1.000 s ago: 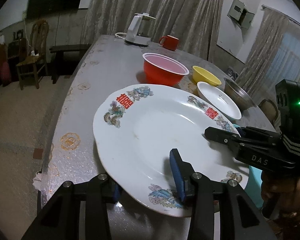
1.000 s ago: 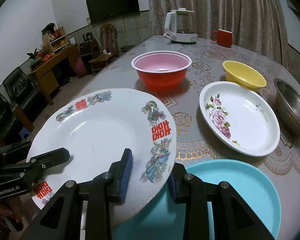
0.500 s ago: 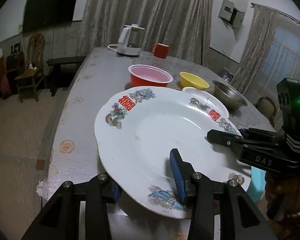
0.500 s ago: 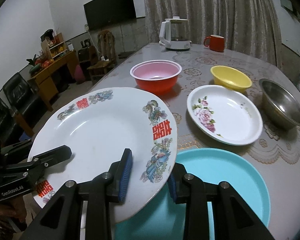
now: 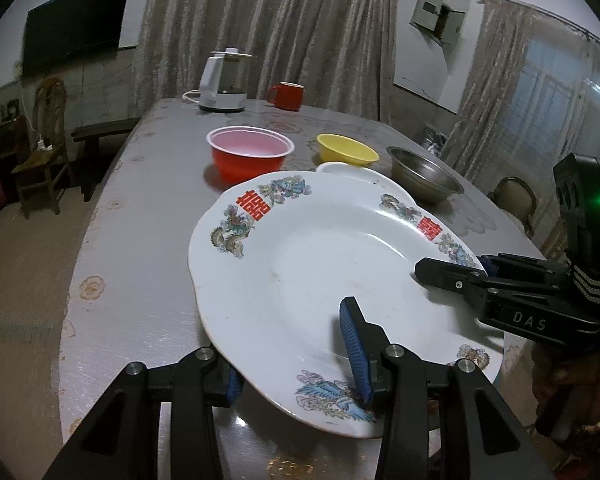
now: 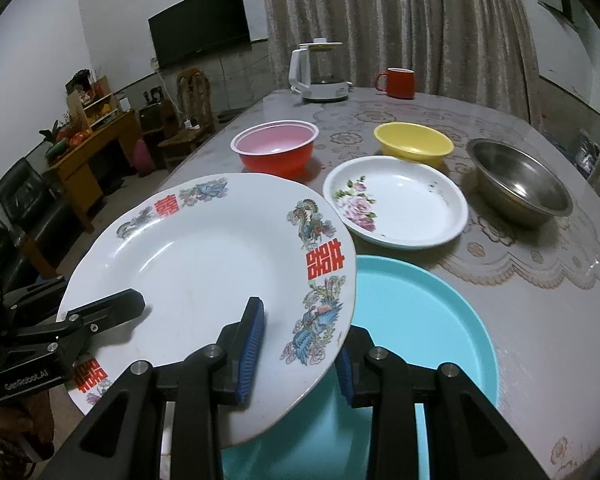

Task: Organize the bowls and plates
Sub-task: 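Lift the large white plate with both tools and carry it over the teal tray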

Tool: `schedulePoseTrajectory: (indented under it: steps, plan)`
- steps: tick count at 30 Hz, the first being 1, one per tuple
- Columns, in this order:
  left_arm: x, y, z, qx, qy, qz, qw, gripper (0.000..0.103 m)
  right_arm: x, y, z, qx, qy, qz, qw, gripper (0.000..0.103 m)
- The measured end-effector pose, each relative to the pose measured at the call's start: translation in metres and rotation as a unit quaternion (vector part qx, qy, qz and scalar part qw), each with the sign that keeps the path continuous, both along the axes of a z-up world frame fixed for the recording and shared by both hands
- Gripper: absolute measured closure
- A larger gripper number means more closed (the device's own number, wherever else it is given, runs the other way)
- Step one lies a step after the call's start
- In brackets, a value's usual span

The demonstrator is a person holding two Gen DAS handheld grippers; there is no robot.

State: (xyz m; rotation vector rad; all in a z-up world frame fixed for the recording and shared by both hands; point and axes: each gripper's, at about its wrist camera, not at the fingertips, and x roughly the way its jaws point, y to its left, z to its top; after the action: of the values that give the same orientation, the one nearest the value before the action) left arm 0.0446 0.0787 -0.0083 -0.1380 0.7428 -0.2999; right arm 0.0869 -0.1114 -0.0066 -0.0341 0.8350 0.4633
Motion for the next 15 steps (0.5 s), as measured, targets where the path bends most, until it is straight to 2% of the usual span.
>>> schedulePoseTrajectory:
  steps: [15]
  plan:
    - [-0.007, -0.049, -0.004, 0.006, 0.013, -0.052, 0.9986, 0.059, -0.027, -0.053, -0.008, 0.016, 0.011, -0.046, 0.999, 0.071]
